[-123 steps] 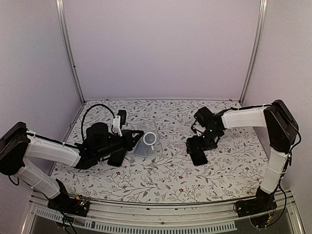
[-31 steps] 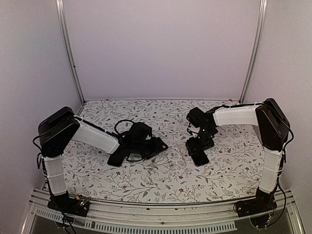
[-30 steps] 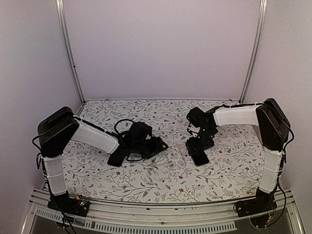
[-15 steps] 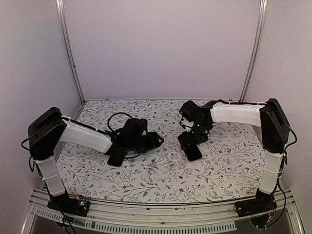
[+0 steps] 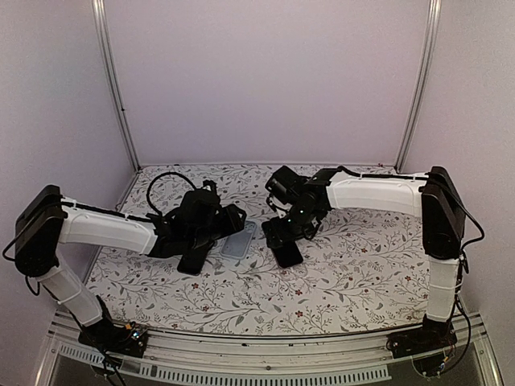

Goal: Put the phone into the phone case

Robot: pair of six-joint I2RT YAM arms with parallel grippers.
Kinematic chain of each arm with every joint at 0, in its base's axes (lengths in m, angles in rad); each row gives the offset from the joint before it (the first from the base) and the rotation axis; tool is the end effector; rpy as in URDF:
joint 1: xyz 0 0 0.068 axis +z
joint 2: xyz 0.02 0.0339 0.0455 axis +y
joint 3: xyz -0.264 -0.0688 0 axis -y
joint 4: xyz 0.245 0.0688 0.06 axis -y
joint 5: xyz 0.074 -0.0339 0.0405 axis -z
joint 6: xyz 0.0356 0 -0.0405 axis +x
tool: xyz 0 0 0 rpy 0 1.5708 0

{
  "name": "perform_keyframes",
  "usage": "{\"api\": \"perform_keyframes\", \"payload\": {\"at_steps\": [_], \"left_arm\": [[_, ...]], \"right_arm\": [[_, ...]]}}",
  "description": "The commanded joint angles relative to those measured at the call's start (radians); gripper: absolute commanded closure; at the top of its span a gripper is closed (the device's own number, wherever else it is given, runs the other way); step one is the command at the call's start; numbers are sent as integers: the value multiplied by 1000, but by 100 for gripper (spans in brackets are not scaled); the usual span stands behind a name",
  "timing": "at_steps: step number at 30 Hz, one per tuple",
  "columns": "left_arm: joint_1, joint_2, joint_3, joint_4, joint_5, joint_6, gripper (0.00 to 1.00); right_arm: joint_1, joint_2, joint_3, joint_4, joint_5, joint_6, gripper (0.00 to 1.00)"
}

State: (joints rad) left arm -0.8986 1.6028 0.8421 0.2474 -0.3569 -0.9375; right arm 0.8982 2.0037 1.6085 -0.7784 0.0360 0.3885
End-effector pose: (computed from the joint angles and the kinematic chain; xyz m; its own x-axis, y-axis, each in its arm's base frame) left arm 0.2220 -0.2589 0.1992 -0.6192 -0.4349 -0.6538 0.0752 0.7959 -0.6007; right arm 0.2641 0.3296 0.2132 -0.8245 -0.4276 -0.3706 -0.4978 0.8595 0.1158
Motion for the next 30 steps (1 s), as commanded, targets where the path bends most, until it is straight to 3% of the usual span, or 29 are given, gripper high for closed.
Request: {"api": "perform_keyframes", "payload": {"at_steps": [1, 15, 30], "left_arm": [[-14, -19, -18, -19, -62, 37, 40], [-14, -6, -21, -10, -29, 19, 40], [-14, 2, -9, -9, -28, 29, 40]], "right_arm": [[6, 27, -39, 56, 28, 52, 35], [8, 124, -22, 78, 123, 67, 32], [16, 59, -95, 104, 117, 130, 31]]}}
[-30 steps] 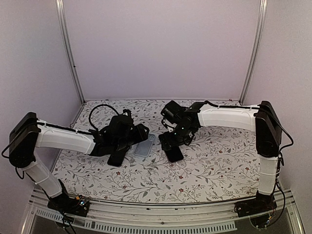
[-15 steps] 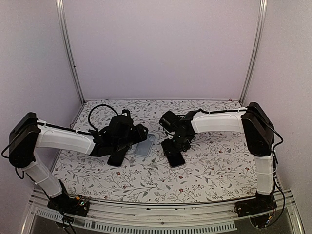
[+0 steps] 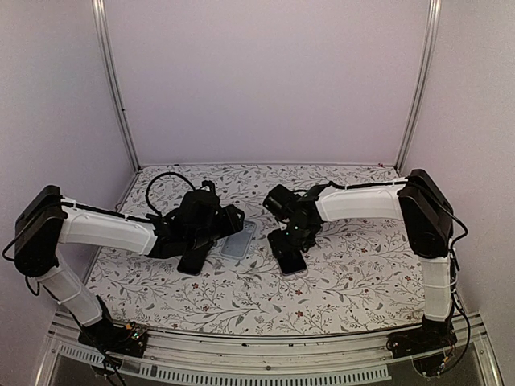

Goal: Put the phone into the phone case

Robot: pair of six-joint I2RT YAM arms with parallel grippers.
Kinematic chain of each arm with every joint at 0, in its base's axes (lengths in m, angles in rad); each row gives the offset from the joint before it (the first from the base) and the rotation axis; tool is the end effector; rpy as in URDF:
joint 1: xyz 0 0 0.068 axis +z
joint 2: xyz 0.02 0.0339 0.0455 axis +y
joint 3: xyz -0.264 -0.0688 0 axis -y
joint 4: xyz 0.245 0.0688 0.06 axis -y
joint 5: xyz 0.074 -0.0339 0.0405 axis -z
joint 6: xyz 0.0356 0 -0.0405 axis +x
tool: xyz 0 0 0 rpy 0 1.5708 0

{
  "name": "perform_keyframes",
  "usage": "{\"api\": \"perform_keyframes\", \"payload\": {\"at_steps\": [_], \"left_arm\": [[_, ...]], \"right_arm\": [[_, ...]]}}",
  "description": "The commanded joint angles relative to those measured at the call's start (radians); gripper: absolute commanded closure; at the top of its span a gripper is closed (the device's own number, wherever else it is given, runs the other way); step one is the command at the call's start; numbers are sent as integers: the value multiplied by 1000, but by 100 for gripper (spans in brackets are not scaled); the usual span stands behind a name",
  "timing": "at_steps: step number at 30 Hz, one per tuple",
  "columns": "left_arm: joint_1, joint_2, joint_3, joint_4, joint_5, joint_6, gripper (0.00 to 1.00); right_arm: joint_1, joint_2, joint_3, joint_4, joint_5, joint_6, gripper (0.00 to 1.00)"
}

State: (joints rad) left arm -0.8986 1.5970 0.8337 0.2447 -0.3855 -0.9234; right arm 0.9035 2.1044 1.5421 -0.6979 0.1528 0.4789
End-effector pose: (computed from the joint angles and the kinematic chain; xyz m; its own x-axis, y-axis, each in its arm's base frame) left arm 0.2212 -0.2564 0.1984 -0.6023 -0.4302 -0.6725 0.0684 0.8115 -0.5804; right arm 0.2685 0.3320 0.1570 -0.8674 -0.3651 -0.3380 -0.3919 0.9199 0.0122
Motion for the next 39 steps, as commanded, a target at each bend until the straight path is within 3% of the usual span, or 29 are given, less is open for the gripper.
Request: {"api": "perform_keyframes", "payload": {"at_steps": [1, 10, 17, 24, 28, 30, 35, 39], "left_arm": [[-15, 7, -1, -6, 0, 15, 40], [-15, 20, 8, -7, 6, 17, 40], [-15, 27, 13, -9, 10, 18, 40], [-16, 42, 25, -10, 41, 20, 40], [-34, 94, 66, 20, 125, 31, 40], [-41, 144, 98, 38, 189, 35, 40], [-42, 278, 168, 36, 313, -52, 45], [-42, 348, 197, 48, 345, -99, 50]], "right_arm": [[13, -44, -30, 21, 2, 43, 31], [22, -81, -58, -3, -15, 51, 24], [26, -67, -48, 2, -23, 26, 1], [-1, -129, -25, 7, -20, -42, 1], [-66, -205, -82, 64, -155, -128, 1], [-125, -248, -130, 107, -241, -150, 7], [-237, -270, -217, 199, -388, -170, 38], [-255, -216, -217, 242, -457, -202, 44]]}}
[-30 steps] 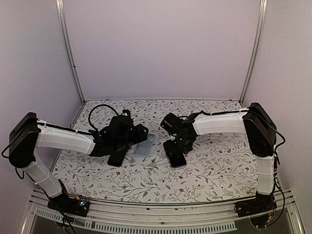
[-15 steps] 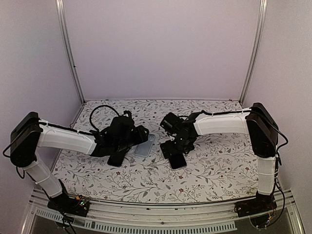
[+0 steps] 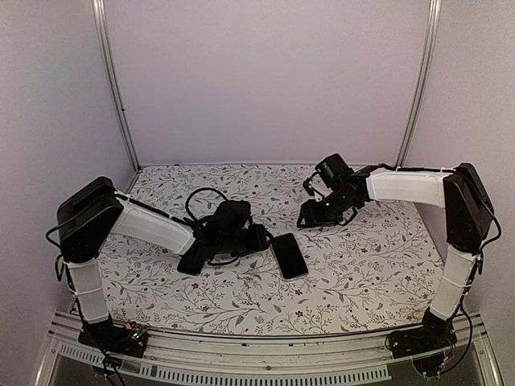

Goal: Put the phone into the phone case

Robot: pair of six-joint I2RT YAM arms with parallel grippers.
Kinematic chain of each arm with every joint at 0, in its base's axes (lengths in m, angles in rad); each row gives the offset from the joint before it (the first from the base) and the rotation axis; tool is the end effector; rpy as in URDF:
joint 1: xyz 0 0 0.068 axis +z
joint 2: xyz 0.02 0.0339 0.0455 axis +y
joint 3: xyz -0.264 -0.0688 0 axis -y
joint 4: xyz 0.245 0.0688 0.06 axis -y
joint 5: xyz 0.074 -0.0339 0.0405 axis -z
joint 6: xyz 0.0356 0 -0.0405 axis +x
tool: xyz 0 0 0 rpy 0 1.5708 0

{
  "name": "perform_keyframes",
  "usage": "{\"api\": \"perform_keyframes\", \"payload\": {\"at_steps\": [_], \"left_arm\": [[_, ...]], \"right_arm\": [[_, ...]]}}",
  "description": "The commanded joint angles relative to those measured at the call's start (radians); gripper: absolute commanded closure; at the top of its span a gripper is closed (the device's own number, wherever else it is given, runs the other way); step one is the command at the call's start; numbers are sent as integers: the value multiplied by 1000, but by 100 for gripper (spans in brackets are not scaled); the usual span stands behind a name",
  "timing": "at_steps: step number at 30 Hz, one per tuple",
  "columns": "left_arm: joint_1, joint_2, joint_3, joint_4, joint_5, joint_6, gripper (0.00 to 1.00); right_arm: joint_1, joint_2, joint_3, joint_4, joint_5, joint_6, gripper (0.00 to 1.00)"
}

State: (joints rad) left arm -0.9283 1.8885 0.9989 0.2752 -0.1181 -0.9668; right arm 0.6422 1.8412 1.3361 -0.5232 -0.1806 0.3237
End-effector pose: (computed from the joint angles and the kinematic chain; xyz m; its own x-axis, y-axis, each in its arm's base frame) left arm 0.2387 -0.3119 0.1487 -0.8031 -0.2911 -0.5200 0.1345 0.7616 -0.6340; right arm 0.3087 0.2389 0.2085 -0.8612 -0.2534 -0.4405 -0.4109 0.8573 0.3101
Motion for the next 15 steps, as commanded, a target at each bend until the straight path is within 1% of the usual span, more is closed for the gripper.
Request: {"api": "perform_keyframes", "payload": {"at_steps": [1, 4, 7, 12, 15], "left_arm": [[-12, 69, 41, 17, 77, -58, 51], [-13, 92, 60, 12, 59, -61, 52], [-12, 107, 70, 9, 57, -67, 53], [-12, 122, 81, 0, 54, -70, 53], [-8, 141, 89, -7, 60, -88, 57]], "right_arm": [[5, 60, -2, 71, -124, -55, 44], [-3, 100, 6, 87, -128, -65, 47], [-9, 128, 10, 90, -128, -73, 53], [-13, 159, 11, 96, -130, -87, 59], [-12, 178, 13, 112, -157, -93, 66]]}}
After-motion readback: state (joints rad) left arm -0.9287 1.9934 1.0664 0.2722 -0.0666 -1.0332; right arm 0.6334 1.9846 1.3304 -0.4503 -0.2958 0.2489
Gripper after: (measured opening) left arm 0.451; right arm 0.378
